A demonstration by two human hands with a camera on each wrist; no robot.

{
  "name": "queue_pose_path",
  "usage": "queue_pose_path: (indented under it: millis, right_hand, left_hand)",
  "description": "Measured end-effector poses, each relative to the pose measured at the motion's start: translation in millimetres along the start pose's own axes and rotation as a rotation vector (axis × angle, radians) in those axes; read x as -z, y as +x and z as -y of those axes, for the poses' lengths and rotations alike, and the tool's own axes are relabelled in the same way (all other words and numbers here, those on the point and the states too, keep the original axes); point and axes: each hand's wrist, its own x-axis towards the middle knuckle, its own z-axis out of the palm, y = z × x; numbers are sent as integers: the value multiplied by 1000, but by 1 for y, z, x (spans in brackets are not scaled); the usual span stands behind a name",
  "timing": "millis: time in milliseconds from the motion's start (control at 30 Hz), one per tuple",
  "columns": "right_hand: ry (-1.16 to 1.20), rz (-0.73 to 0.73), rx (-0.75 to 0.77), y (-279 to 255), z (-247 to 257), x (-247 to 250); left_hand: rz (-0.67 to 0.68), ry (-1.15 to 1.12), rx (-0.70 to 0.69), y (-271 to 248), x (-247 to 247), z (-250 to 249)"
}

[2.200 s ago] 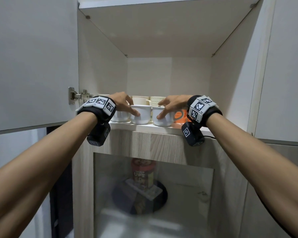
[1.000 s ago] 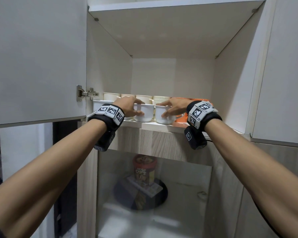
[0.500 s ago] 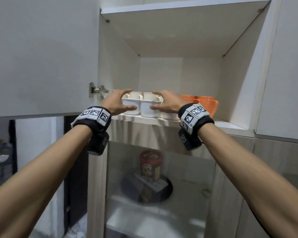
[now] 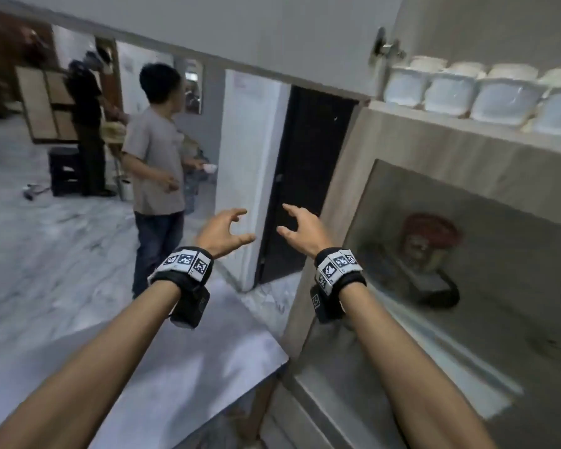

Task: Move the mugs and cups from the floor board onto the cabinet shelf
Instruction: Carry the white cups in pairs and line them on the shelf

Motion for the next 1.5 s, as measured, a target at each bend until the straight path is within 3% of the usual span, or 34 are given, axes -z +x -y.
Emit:
queue_pose_path:
  millis: [167,300,433,567,833,1000,1067,1200,1367,1500]
  right_hand:
    - [74,373,-78,-47,23,-186]
    - [81,574,-73,-90,49,-309]
    - [96,667,-63,-113,84,-402]
    - [130,747,-66,-126,127,-474]
    - [-11,776,11,-87,180,-556]
    - [-90,942,11,-72,197,-592]
    - [-151,958,27,-74,204,-604]
    - [-191,835,26,-84,205,-617]
    - [-164,829,-75,-93,196,-608]
    - [22,830,-234,-105,160,-587]
  left_hand:
    - [167,100,353,-95,-32,161]
    - [252,230,530,-155,-42,270]
    - [295,332,606,-194,-37,363]
    - [339,402,594,-220,-26,438]
    - [585,512,539,-218,-20,528]
    - [688,500,474,-216,-28,555]
    - [696,500,456,-213,-30,562]
    - [637,494,420,-209,-33,564]
    - [608,484,432,-210,-33,553]
    - [599,475,405,-204,-36,535]
